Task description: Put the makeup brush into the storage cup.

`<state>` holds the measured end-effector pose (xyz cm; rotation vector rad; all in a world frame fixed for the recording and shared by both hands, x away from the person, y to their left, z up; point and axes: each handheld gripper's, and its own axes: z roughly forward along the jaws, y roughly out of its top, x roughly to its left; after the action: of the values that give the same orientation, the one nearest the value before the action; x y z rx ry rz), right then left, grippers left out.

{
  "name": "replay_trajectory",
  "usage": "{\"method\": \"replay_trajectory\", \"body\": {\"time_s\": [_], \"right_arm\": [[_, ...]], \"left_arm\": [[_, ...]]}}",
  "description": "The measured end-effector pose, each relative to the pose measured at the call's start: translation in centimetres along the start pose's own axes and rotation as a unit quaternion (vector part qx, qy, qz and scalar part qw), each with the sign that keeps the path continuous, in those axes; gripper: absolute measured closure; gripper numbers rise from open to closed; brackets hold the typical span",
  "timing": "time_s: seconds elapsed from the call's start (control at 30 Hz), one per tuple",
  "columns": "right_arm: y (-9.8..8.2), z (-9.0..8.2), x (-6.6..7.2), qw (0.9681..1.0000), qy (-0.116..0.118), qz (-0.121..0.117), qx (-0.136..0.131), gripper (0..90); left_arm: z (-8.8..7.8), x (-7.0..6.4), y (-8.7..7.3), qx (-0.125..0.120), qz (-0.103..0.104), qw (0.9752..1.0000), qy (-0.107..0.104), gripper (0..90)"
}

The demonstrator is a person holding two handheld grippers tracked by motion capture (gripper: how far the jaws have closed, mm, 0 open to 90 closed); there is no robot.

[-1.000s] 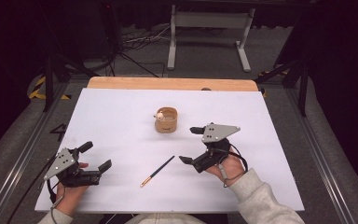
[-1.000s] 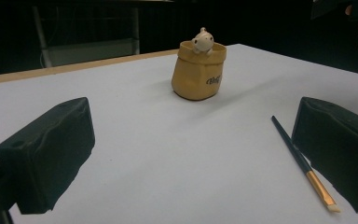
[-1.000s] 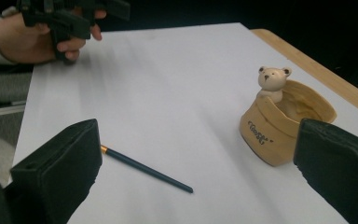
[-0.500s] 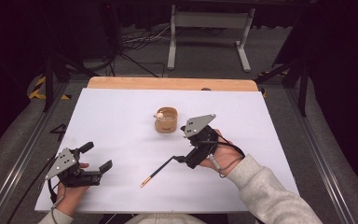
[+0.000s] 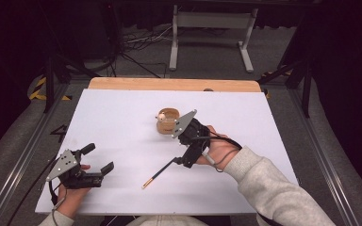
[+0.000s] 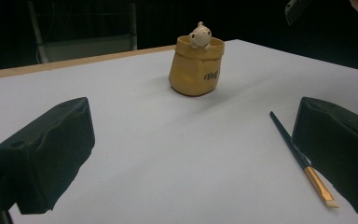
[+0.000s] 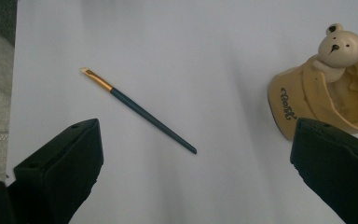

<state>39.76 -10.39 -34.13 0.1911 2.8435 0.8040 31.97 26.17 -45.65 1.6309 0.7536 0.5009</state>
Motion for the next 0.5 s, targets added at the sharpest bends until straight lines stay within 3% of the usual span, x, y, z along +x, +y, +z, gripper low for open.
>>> {"method": "replay_trajectory", "body": {"time_s": [0.17,0.5], "right_arm": [[0.7,0.4,-0.2,0.9997,0.008,-0.008,0.02,2.9],[2.2,1.8,-0.5,0.9962,0.028,-0.014,0.081,3.3]], "left_arm": [[0.1,-0.1,0.0,-0.001,0.001,1.0,0.0,0.2],[0.2,0.0,0.0,-0.001,-0.001,1.0,0.0,0.2]]}}
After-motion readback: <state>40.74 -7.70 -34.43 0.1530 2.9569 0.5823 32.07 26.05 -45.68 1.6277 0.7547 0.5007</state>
